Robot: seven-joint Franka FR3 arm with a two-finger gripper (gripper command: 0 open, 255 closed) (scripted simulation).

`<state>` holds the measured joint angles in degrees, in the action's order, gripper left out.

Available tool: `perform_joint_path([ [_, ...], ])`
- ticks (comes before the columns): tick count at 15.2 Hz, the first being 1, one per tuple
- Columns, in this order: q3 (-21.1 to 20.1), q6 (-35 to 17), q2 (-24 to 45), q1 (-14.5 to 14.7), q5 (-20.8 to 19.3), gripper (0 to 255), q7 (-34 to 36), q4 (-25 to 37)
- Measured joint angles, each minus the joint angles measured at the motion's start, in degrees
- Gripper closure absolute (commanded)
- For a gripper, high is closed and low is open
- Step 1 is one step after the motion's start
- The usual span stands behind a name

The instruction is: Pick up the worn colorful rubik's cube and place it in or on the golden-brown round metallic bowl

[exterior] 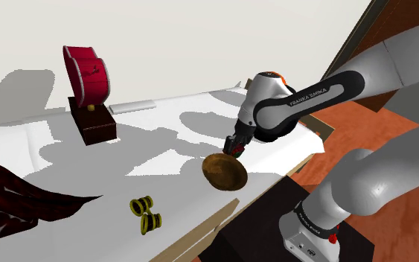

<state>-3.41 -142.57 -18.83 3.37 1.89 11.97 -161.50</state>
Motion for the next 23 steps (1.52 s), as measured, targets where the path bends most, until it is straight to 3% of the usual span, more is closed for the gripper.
perform_joint_path([
  [21,0.55,20.8,-13.0,0.08,-0.06,255,-0.21,7.72],
  [23,-0.74,21.41,-13.89,1.08,0.81,255,1.39,7.44],
])
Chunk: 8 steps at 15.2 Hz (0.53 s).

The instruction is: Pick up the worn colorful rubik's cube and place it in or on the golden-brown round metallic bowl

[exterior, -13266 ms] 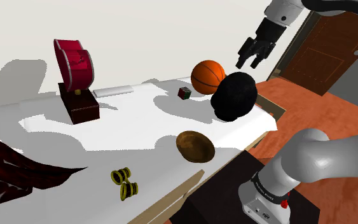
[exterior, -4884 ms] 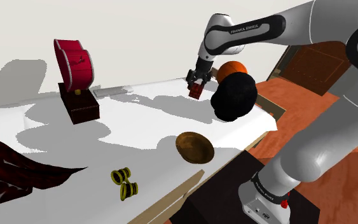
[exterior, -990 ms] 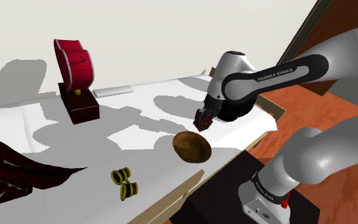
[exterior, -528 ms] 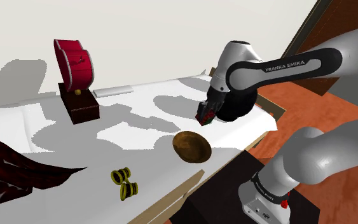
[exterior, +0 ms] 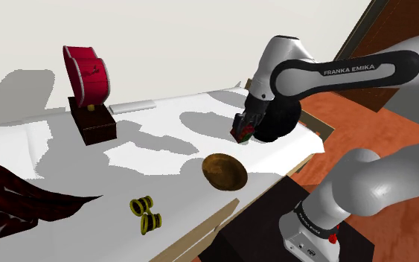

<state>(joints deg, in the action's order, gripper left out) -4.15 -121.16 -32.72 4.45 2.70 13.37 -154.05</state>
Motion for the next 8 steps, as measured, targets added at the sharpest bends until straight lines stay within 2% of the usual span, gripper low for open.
perform_joint_path([
  [8,-8.99,3.38,-6.69,7.52,6.8,255,11.11,-2.9],
])
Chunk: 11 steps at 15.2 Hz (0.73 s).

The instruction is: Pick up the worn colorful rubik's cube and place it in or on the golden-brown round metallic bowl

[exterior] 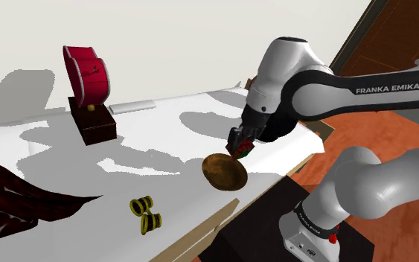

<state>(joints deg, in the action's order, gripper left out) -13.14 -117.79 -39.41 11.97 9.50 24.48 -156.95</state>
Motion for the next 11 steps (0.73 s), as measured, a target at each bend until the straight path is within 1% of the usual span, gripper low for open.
perform_joint_path([
  [1,-0.74,-0.66,-0.11,0.58,0.61,255,0.78,-0.77],
  [4,-1.66,-2.75,0.84,1.09,1.29,255,1.52,-1.9],
  [11,-2.66,-9.63,4.23,1.23,2.05,255,1.48,-5.43],
])
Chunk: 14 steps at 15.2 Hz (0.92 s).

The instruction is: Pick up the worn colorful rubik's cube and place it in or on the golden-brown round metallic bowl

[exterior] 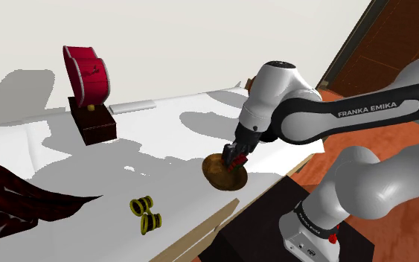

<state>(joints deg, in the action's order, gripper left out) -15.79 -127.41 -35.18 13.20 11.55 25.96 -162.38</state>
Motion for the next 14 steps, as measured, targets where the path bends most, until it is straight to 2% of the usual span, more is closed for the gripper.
perform_joint_path([
  [4,-0.58,-3.56,2.14,0.07,0.37,255,0.09,-1.42],
  [10,-0.63,-4.32,2.65,0.0,0.38,255,0.02,-1.64],
  [11,-0.63,-4.32,2.65,0.0,0.38,0,0.02,-1.64],
  [14,-0.63,-4.33,2.66,0.0,0.38,0,0.02,-1.64],
])
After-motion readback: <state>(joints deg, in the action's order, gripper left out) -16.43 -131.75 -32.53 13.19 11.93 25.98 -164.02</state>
